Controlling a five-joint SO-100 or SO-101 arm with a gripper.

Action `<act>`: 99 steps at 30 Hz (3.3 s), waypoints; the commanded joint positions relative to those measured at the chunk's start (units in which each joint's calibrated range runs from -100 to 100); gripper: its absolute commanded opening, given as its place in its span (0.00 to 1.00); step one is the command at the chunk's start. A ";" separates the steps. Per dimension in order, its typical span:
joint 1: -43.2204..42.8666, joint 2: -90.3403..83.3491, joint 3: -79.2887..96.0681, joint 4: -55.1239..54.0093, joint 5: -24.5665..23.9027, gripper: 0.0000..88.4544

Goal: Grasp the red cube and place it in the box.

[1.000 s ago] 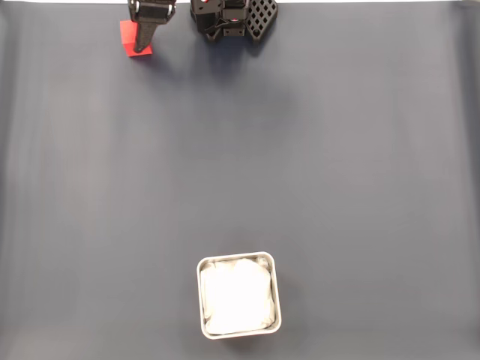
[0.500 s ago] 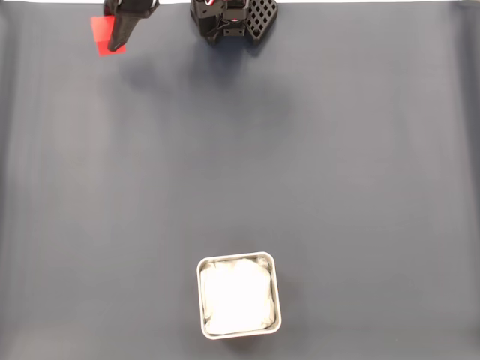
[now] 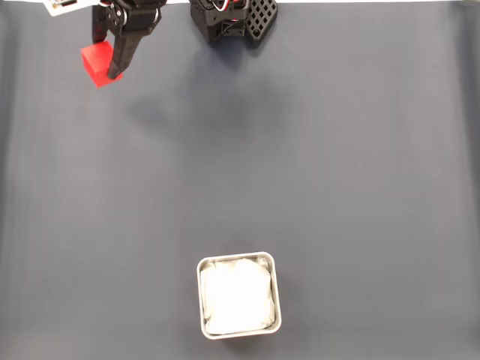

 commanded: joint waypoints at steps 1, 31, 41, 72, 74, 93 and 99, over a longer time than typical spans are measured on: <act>-4.57 4.00 -6.66 -1.75 0.24 0.07; -32.56 36.75 -38.23 -8.96 1.12 0.06; -39.09 46.29 -48.36 -9.13 1.22 0.06; -47.33 63.70 -62.50 -16.99 0.59 0.05; -47.61 64.31 -62.59 -17.65 0.59 0.05; -48.04 70.12 -65.33 -21.42 0.00 0.05; -48.04 70.12 -65.33 -21.34 -0.20 0.05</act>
